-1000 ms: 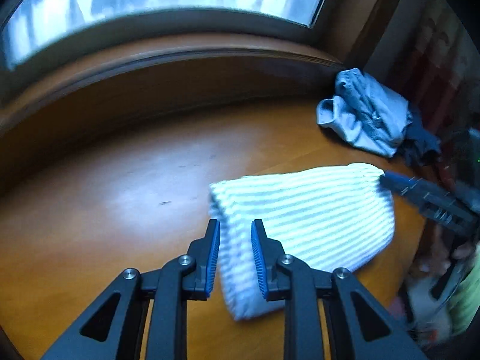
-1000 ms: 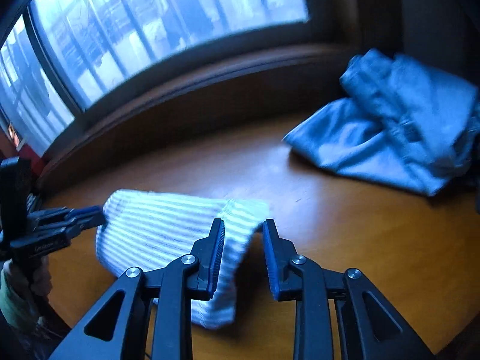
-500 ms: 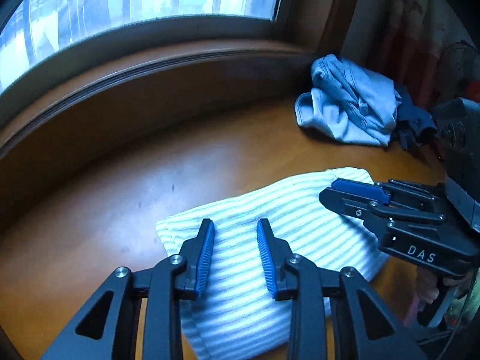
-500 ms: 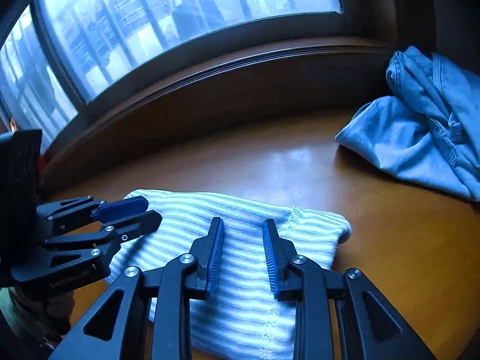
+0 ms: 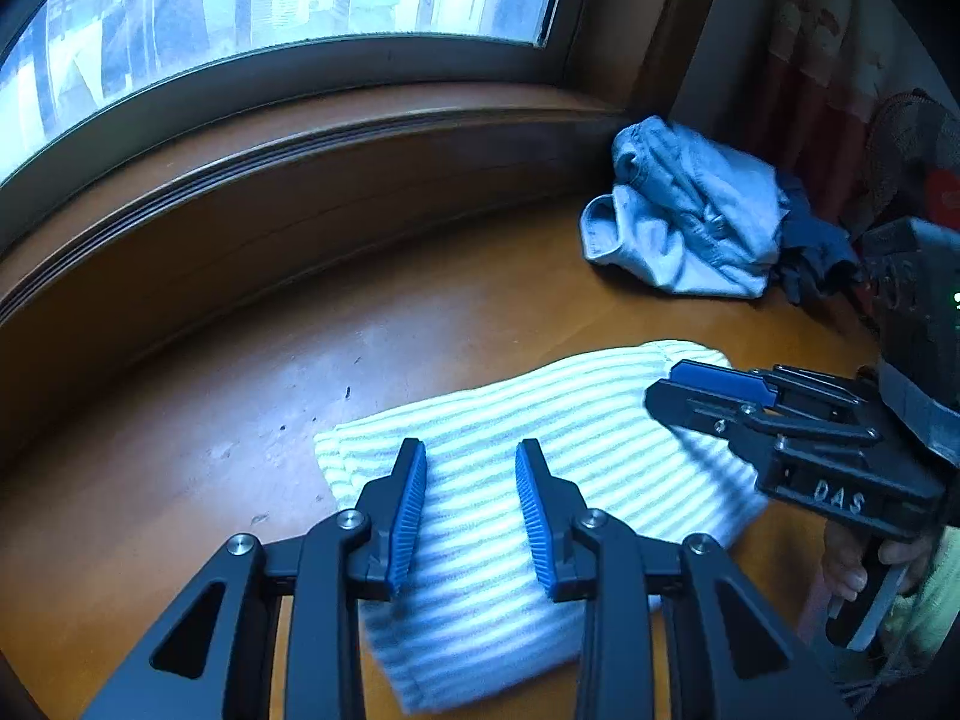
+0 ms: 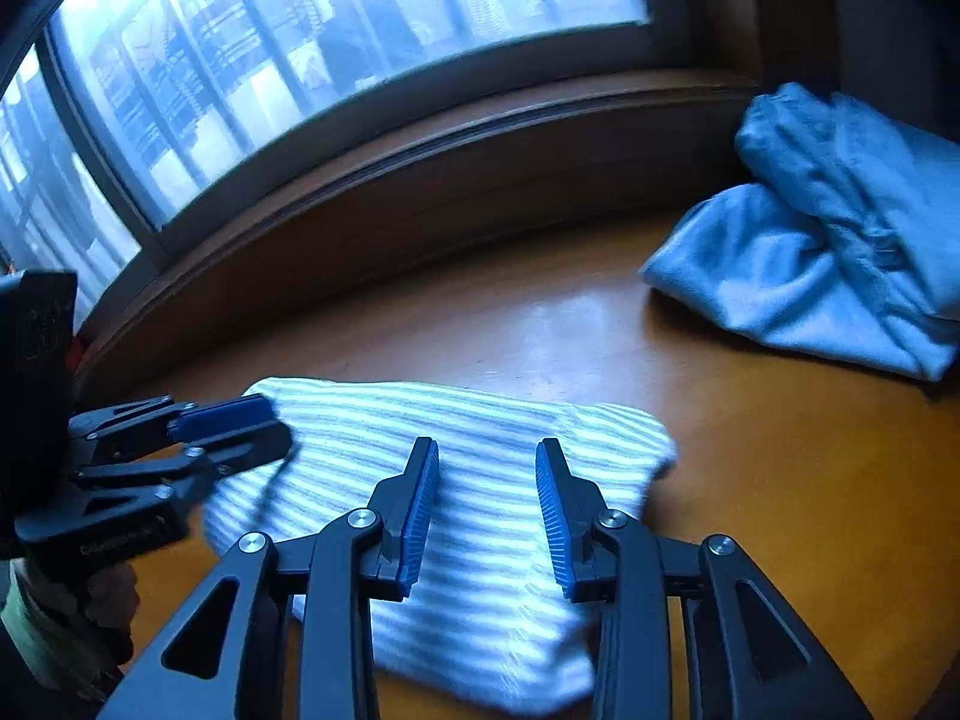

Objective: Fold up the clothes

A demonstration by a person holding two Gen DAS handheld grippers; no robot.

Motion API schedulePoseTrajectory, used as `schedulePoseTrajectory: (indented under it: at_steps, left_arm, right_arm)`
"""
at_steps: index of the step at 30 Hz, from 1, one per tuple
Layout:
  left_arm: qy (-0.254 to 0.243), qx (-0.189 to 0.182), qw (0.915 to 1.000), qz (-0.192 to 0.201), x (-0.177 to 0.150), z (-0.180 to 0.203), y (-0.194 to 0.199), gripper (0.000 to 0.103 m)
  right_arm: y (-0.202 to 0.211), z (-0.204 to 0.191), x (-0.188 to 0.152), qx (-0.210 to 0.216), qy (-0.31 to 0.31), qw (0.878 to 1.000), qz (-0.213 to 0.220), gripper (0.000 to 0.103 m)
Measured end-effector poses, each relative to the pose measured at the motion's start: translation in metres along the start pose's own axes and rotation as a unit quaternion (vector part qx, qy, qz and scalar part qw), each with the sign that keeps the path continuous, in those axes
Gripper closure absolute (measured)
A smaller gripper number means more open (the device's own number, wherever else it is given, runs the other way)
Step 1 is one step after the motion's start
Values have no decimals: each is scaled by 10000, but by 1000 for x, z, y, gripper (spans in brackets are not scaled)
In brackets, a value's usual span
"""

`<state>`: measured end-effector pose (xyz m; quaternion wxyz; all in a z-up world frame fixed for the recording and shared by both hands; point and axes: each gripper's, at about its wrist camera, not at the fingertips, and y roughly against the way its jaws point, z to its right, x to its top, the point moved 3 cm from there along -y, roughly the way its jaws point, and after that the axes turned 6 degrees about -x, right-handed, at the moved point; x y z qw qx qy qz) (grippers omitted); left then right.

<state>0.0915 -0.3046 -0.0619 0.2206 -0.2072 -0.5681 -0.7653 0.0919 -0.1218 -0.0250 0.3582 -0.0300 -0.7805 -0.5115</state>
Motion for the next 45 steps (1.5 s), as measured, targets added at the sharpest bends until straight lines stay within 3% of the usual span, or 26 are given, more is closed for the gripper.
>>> schedulePoseTrajectory:
  at_steps: [1,2,3,5,6,10,13,19,23,25,26,30,37,45]
  left_arm:
    - [71,-13,10000,55,0,-4,9,71]
    - [160,-28,9998,83,-2,-8,16,63]
    - [249,-80,9996,49,-5,-10,16,48]
    - [429,-184,9989,-21,-12,-15,16,26]
    - [518,-236,9984,-55,-15,-17,16,23]
    - [876,-444,9950,-194,-28,-27,17,23]
    - [1098,-582,9918,-296,-37,-33,16,23]
    - [802,-418,9947,-485,-42,-18,-6,23]
    - [882,-447,9942,-429,-41,-13,-11,24]
    - [937,-529,9934,-402,-41,-10,-11,41]
    - [997,-604,9924,-401,-42,-9,-11,45]
    - [1070,-498,9925,-330,-43,-5,-6,50]
    - [1477,-228,9887,-91,-60,-10,14,50]
    - [1815,169,9831,162,-93,-38,61,50]
  right_arm:
    - [9,3,0,-33,-72,10000,33,57]
    - [17,6,0,-66,-143,9999,67,43]
    - [24,11,-1,-32,-262,9996,97,35]
    - [34,21,-5,118,-526,9985,80,33]
    - [38,27,-8,234,-670,9975,31,33]
    - [32,32,-20,631,-1066,9918,-324,32]
    - [18,29,-26,685,-1112,9902,-499,32]
    - [-8,17,-30,684,-868,9913,-714,32]
    - [-22,12,-30,731,-683,9917,-807,32]
    - [-27,13,-31,855,-682,9903,-860,37]
    - [-30,14,-31,1021,-760,9877,-912,48]
    - [-32,11,-31,1197,-658,9863,-921,55]
    - [-31,-13,-30,1285,-94,9872,-937,57]
    - [-32,-66,-41,1586,436,9799,-1127,61]
